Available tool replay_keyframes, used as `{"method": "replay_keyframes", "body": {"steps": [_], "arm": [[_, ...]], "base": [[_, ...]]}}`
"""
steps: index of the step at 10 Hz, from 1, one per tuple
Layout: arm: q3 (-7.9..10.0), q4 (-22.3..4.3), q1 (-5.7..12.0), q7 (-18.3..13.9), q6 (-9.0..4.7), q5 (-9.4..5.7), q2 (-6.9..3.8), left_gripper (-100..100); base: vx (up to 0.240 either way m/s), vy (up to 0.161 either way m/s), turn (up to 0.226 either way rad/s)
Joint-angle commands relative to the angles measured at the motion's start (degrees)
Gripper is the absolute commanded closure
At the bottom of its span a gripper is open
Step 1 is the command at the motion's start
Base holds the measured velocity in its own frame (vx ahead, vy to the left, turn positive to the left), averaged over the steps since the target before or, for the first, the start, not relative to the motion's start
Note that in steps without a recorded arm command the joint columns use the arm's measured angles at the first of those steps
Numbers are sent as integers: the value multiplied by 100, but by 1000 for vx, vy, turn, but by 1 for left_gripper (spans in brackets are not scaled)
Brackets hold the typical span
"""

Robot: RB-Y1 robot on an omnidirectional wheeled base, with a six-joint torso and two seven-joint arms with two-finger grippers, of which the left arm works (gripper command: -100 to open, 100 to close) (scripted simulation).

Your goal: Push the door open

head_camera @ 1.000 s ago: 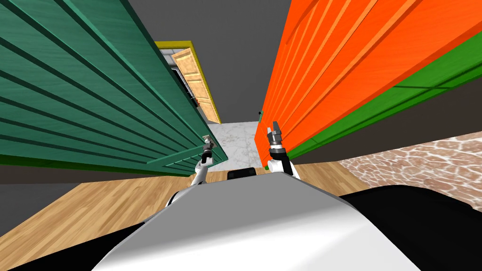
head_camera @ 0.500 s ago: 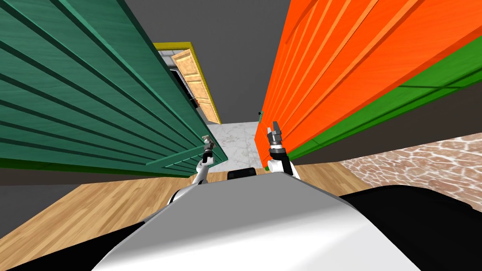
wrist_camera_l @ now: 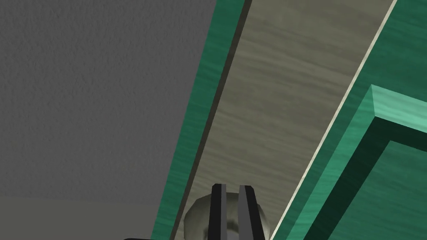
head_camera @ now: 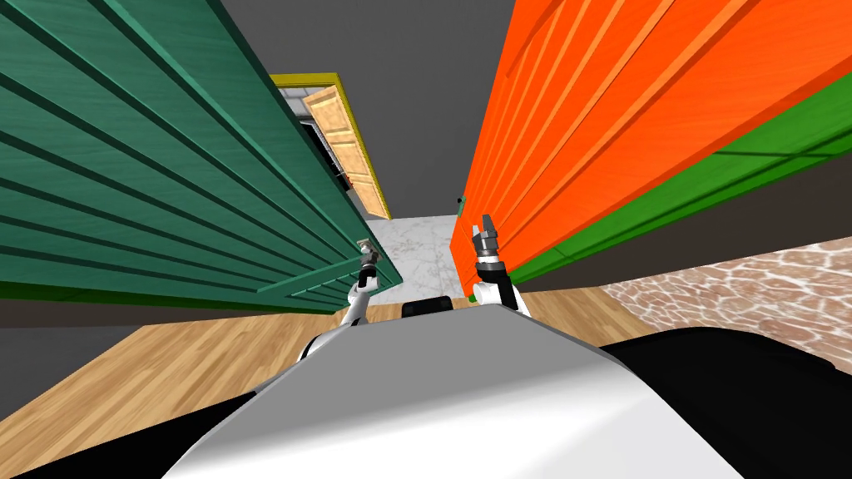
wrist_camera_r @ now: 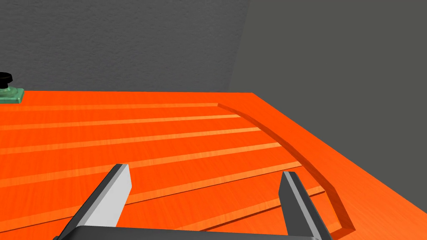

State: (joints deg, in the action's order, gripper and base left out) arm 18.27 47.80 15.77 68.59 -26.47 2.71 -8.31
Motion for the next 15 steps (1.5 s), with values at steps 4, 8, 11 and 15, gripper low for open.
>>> {"method": "replay_keyframes", "body": {"steps": [4,8,11,15], "arm": [[3,-18,75,-596,37,-212,103,-100],[-40,-103,201,-1211,34,-430,178,-100],[-66,-156,280,-1636,33,-568,229,-100],[-111,-245,412,-2220,30,-797,321,-100]], "base": [[17,0,24],[-70,4,17],[-47,2,16],[-49,8,22]]}}
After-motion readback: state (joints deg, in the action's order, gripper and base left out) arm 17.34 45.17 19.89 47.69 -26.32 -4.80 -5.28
